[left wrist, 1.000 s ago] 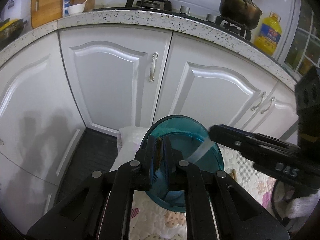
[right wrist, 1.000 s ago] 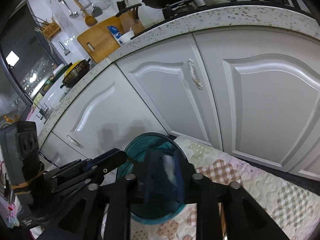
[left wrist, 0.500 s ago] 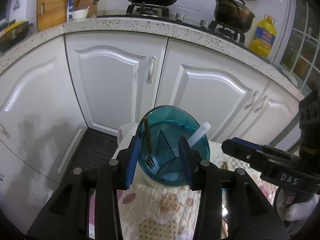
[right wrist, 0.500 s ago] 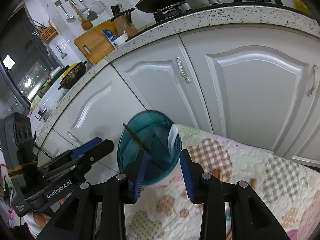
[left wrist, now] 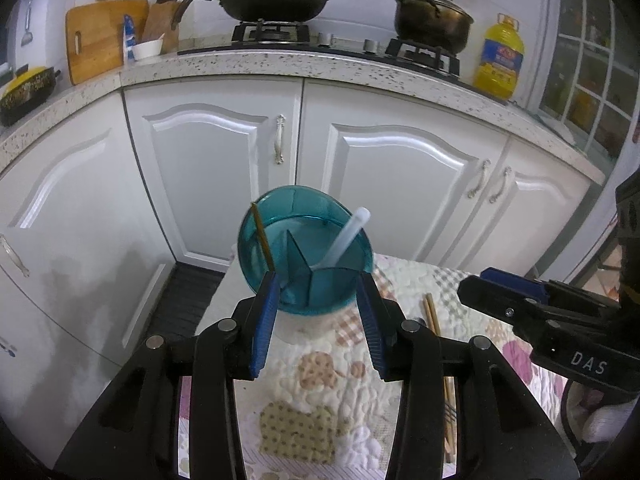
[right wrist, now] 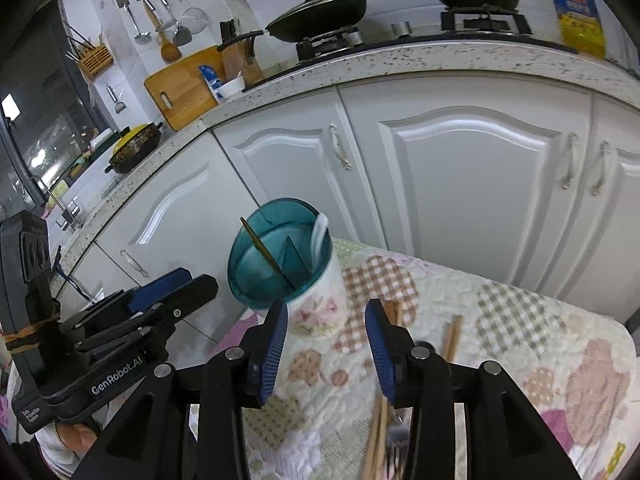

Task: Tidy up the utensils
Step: 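Move both tools back over the chopsticks on the quilt, then close the left tool on one chopstick while the right tool grasps another chopstick, then lift both held chopsticks upright toward the utensil holder, then lower the left tool's chopstick into the holder while the right tool lowers its chopstick and both open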

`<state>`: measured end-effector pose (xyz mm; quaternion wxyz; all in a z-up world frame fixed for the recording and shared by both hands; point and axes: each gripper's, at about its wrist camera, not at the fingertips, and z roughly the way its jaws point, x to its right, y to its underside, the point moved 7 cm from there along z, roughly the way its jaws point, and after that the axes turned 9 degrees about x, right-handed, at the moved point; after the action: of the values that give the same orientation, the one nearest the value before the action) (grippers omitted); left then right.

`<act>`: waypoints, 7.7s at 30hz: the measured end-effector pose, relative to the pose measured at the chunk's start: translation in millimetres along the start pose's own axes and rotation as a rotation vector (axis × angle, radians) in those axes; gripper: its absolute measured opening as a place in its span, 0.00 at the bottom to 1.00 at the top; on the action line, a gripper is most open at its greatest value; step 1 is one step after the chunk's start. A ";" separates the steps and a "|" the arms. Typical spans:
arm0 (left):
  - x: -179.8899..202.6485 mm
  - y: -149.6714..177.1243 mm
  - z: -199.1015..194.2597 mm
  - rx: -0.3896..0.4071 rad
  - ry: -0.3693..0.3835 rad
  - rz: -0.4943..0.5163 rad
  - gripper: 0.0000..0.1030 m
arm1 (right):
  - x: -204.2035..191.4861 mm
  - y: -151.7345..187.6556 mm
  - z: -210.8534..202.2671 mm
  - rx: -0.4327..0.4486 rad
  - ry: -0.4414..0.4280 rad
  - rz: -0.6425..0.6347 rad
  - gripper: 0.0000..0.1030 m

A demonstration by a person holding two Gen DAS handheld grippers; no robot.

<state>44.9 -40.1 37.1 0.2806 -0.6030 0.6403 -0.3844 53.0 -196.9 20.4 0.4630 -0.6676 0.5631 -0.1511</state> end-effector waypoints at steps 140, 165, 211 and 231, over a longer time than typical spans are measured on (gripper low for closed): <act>61.3 116.6 129.7 -0.384 0.182 0.002 0.04 | 99.6 86.8 69.8 -0.274 0.076 0.063 0.05; 38.9 30.3 -48.9 -0.071 0.322 -0.002 0.04 | 19.9 34.1 -74.8 -0.010 -0.035 -0.027 0.05; -63.0 -92.6 56.7 0.084 -0.022 -0.010 0.04 | -49.3 -136.4 101.0 0.084 -0.087 -0.148 0.05; -61.8 -62.6 67.0 0.012 -0.026 -0.052 0.30 | -20.0 -87.0 104.3 -0.034 -0.087 -0.059 0.26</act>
<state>142.0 12.1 46.0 0.2823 -0.6228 0.6184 -0.3874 175.3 -137.8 40.5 0.4711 -0.6976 0.5250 -0.1257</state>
